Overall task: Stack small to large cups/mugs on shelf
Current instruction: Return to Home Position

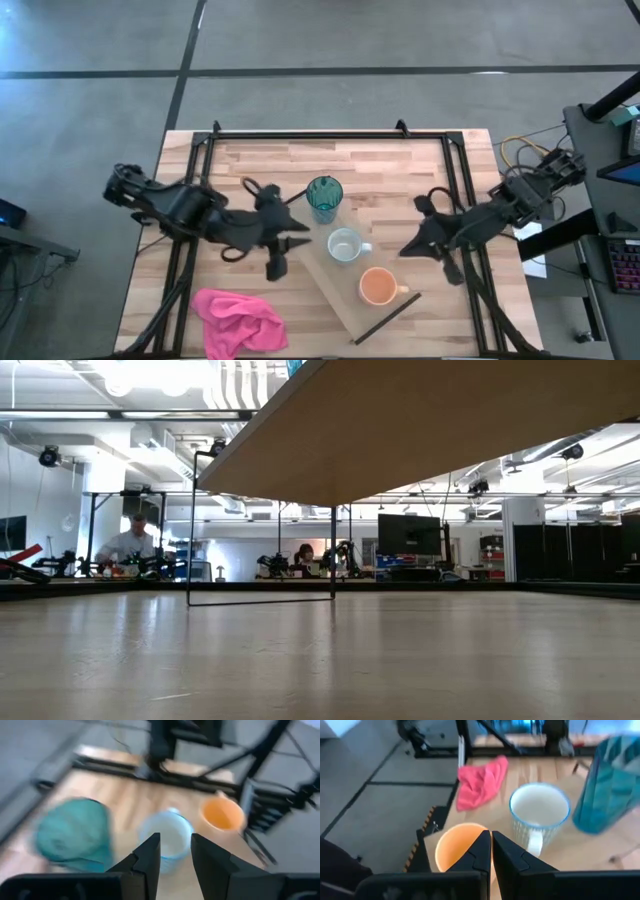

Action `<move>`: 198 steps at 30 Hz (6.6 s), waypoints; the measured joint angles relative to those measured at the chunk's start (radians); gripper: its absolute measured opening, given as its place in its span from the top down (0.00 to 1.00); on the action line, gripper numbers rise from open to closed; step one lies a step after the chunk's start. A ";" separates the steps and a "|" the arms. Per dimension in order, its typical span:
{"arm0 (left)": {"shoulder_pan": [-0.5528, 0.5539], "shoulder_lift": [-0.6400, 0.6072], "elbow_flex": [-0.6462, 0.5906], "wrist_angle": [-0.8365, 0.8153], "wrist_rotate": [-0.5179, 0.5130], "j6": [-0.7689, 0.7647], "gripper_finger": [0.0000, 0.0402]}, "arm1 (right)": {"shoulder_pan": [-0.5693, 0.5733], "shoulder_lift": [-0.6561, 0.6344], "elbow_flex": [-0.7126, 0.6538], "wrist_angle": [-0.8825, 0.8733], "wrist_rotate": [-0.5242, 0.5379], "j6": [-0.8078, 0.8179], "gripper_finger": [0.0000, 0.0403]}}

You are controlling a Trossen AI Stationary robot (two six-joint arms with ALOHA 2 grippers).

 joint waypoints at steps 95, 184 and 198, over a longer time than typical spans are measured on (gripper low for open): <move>0.015 -1.463 -1.819 0.973 -0.020 0.199 0.76 | -0.457 -0.989 -1.370 1.050 -0.001 0.020 0.98; 0.015 -1.421 -1.819 0.955 -0.053 0.199 0.76 | -0.456 -0.982 -1.369 0.823 -0.009 -0.022 0.98; 0.015 -1.421 -1.819 0.955 -0.053 0.199 0.76 | -0.456 -0.982 -1.369 0.823 -0.009 -0.022 0.98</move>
